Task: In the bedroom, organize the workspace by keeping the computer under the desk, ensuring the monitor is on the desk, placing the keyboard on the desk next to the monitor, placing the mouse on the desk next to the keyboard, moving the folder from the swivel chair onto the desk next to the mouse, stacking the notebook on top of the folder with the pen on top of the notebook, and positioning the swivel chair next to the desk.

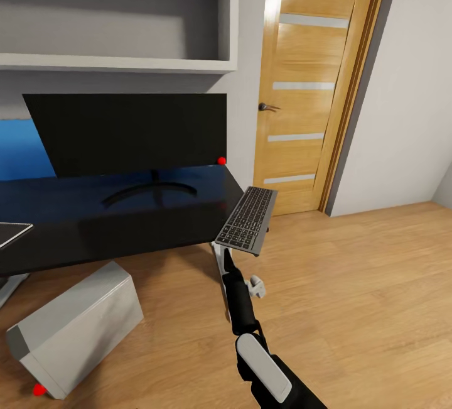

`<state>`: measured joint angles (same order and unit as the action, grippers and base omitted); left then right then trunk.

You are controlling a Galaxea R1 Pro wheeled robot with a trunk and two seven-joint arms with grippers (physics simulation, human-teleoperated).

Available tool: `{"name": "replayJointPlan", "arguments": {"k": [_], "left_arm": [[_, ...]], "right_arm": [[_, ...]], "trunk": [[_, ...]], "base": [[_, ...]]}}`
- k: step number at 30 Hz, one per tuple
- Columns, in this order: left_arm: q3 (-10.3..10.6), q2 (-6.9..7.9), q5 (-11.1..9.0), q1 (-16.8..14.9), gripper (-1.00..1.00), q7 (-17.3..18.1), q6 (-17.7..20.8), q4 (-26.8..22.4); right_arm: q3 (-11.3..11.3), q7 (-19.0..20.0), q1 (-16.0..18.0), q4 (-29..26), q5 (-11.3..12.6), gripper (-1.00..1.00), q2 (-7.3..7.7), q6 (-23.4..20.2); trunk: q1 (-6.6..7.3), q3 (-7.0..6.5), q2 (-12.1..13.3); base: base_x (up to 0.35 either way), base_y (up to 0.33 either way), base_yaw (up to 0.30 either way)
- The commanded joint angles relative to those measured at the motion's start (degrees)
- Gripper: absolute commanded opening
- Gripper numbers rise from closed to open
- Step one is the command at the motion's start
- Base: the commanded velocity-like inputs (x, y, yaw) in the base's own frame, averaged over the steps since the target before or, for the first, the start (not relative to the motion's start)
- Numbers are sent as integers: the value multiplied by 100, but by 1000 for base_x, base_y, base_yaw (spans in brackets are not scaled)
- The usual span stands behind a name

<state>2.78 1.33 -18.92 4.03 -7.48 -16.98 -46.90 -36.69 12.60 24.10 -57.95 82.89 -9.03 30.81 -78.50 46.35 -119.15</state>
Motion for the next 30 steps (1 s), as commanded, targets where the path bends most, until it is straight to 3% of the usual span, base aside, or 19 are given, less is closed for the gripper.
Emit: {"name": "replayJointPlan", "arguments": {"k": [1,10,30], "left_arm": [[29,7,-29,2,100,-43,-15,-8],[29,7,-24,2,100,-46,-15,-12],[29,13,-25,2,100,-40,-15,-9]], "right_arm": [[-15,34,7,6,61,100,0,30],[404,15,7,206,61,100,-11,-7],[418,14,6,223,56,100,-9,-5]], "trunk": [[0,4,-2],[0,4,-2],[0,4,-2]], "base": [[0,0,0],[60,0,0],[96,24,0]]}}
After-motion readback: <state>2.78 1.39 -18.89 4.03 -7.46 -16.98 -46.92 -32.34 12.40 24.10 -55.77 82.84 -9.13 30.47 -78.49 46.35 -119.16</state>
